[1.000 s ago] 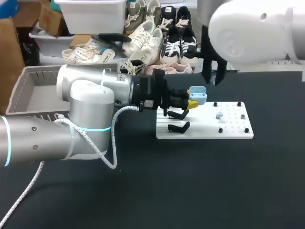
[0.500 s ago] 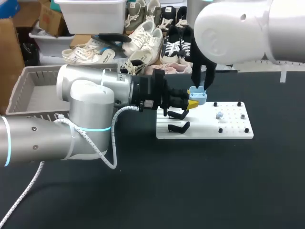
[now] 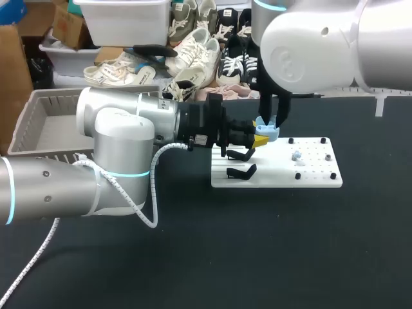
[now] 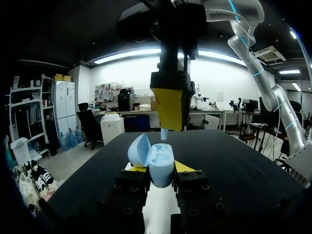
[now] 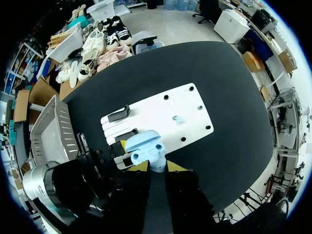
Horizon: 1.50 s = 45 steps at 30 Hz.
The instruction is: Pick up each earbud case from the left stands, insert the matching earbuds, close the lid, and place the case in the box.
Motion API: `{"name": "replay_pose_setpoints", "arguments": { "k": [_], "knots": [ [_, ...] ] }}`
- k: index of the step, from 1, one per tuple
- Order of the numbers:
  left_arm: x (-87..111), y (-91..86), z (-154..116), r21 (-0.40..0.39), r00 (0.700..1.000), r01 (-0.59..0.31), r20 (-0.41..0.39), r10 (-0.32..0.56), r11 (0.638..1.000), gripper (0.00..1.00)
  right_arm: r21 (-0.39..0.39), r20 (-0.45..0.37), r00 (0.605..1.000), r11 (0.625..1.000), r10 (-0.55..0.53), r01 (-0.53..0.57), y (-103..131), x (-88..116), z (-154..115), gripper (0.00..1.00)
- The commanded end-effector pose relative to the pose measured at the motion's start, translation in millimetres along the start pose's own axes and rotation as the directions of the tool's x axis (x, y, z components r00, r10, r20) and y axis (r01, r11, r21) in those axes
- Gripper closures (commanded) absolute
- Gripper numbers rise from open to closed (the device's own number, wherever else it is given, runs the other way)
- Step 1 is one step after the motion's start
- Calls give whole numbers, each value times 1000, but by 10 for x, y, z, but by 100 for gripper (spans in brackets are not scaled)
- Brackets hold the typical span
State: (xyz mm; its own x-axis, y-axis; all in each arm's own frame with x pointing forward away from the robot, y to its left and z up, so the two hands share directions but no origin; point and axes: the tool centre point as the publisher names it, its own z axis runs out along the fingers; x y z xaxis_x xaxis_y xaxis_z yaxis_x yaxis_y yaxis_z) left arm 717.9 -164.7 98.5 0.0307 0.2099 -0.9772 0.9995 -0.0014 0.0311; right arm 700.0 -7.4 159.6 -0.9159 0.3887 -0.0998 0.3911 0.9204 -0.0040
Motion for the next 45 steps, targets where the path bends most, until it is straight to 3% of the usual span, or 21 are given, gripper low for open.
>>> {"name": "replay_pose_setpoints", "arguments": {
  "k": [1, 45],
  "knots": [
    [1, -16, 0, -5, 1000, -1, 1, 1, 1000, 100, 8, 8, 1000, 1000, -2, 2, 27, 1, 8, 100],
    [1, -16, 0, -5, 1000, -1, 1, 1, 1000, 100, 17, -21, 1000, 1000, -7, 7, 17, -66, 165, 100]
  ]
}}
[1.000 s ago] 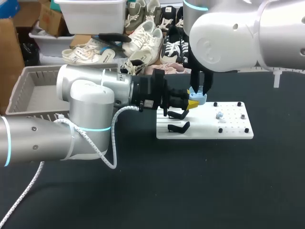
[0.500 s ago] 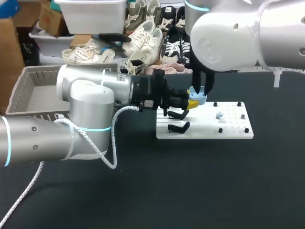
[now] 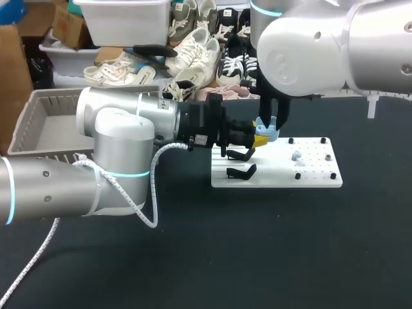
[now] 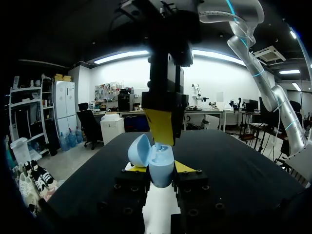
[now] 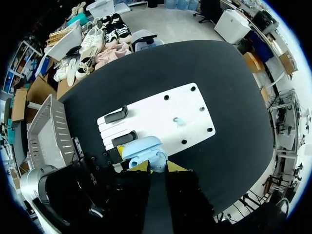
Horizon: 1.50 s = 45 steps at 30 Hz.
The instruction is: Pick up each earbud case from the left stands, insert the matching earbuds, close the lid, and place the case in the box.
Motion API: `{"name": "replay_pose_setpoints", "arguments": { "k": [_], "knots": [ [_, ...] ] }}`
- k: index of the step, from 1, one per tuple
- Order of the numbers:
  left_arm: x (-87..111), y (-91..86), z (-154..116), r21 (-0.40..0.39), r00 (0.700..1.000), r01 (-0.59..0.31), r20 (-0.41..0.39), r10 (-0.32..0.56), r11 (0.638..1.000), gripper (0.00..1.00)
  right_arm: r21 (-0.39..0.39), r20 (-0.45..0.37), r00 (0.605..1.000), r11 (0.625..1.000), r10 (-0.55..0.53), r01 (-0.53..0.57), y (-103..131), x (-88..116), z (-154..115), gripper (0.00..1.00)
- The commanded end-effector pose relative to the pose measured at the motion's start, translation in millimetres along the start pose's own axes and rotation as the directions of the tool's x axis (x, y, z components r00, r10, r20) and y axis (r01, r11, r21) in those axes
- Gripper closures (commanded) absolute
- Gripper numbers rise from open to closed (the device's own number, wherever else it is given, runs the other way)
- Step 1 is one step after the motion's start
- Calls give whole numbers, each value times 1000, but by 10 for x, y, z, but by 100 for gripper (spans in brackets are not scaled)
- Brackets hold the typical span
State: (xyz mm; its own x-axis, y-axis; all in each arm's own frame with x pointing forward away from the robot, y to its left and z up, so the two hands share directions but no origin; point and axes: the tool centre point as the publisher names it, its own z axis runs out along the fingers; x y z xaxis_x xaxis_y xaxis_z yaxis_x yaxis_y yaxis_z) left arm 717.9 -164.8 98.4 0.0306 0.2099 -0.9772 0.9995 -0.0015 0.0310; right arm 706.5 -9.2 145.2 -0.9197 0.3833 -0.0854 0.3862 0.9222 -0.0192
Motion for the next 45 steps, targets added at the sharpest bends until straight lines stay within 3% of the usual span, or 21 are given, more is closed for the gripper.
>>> {"name": "replay_pose_setpoints", "arguments": {
  "k": [1, 45],
  "knots": [
    [1, -15, -1, -6, 1000, -1, 1, 1, 1000, 100, 3, -8, 1000, 1000, -1, 1, 10, -12, 21, 100],
    [1, -15, -1, -6, 1000, -1, 1, 1, 1000, 100, 3, -27, 1000, 1000, -3, 3, 26, 2, 81, 100]
  ]
}}
